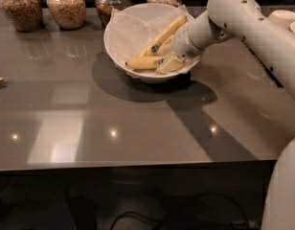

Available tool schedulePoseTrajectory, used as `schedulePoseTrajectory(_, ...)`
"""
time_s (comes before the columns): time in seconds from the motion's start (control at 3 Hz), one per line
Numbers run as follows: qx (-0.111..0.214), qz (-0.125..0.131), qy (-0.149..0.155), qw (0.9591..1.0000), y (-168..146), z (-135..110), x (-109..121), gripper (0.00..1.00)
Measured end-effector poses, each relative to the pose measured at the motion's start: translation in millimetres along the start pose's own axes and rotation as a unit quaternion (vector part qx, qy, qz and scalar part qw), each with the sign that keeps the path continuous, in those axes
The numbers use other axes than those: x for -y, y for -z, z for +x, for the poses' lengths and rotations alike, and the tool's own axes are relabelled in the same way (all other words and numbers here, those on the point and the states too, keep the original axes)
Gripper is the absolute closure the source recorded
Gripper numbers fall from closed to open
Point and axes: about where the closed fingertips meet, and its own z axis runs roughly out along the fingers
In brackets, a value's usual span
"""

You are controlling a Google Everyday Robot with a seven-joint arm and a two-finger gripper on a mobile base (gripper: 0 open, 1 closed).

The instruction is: Pick banana from white bowl

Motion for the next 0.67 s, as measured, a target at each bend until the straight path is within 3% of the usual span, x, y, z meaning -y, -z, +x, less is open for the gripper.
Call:
schedulePoseTrajectory(0.33,-0.006,0.000,0.004,1.0000,-4.2,-0.7,1.5,0.66)
schedulePoseTrajectory(0.67,-0.006,0.000,0.004,1.0000,-4.1,-0.9,1.6,0.89)
